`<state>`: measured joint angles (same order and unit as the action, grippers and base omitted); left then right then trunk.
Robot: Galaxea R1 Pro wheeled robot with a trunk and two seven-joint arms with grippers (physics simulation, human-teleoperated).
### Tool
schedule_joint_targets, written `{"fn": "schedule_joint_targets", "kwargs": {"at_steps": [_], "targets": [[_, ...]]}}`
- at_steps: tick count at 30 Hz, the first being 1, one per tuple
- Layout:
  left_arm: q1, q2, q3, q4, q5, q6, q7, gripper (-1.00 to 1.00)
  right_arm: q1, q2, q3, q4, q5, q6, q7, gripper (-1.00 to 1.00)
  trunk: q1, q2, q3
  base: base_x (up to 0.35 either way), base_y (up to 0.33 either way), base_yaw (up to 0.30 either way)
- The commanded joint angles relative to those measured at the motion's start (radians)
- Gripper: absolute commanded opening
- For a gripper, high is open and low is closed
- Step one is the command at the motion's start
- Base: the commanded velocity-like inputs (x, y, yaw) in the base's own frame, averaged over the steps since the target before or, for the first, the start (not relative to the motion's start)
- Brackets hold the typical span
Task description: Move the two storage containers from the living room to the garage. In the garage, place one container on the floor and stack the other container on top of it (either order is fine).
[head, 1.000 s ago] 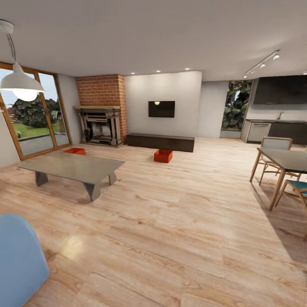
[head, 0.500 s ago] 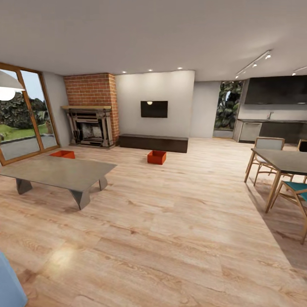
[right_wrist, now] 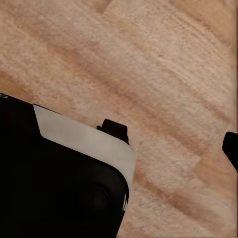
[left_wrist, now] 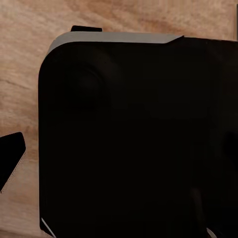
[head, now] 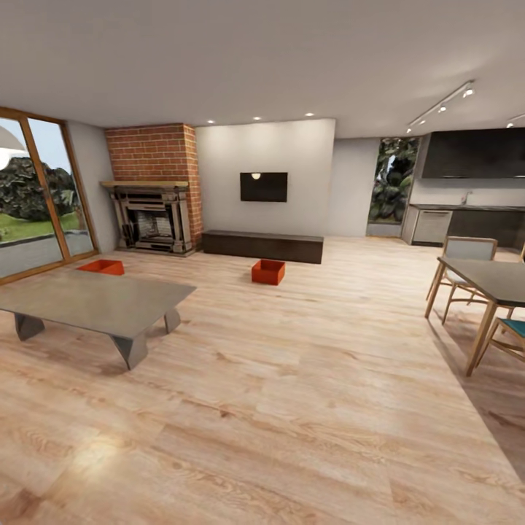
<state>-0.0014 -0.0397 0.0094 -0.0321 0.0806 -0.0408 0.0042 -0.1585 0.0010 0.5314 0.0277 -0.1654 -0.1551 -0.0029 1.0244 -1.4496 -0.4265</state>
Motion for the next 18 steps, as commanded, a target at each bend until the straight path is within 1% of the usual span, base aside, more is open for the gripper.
{"fn": "schedule_joint_targets", "kwargs": {"at_steps": [1,18], "targets": [[0.0,0.0,0.0,0.0,0.008,-0.002,0.0,1.0,-0.001,0.001,0.009,0.003,-0.009,-0.006,0.0,1.0,0.001,0.0,-0.001,0.323,0.0,0.0],[0.0,0.0,0.001,0.0,0.008,-0.004,0.0,1.0,-0.001,0.001,0.009,0.003,-0.003,-0.007,0.0,1.0,0.001,0.0,-0.001,0.323,0.0,0.0]]}}
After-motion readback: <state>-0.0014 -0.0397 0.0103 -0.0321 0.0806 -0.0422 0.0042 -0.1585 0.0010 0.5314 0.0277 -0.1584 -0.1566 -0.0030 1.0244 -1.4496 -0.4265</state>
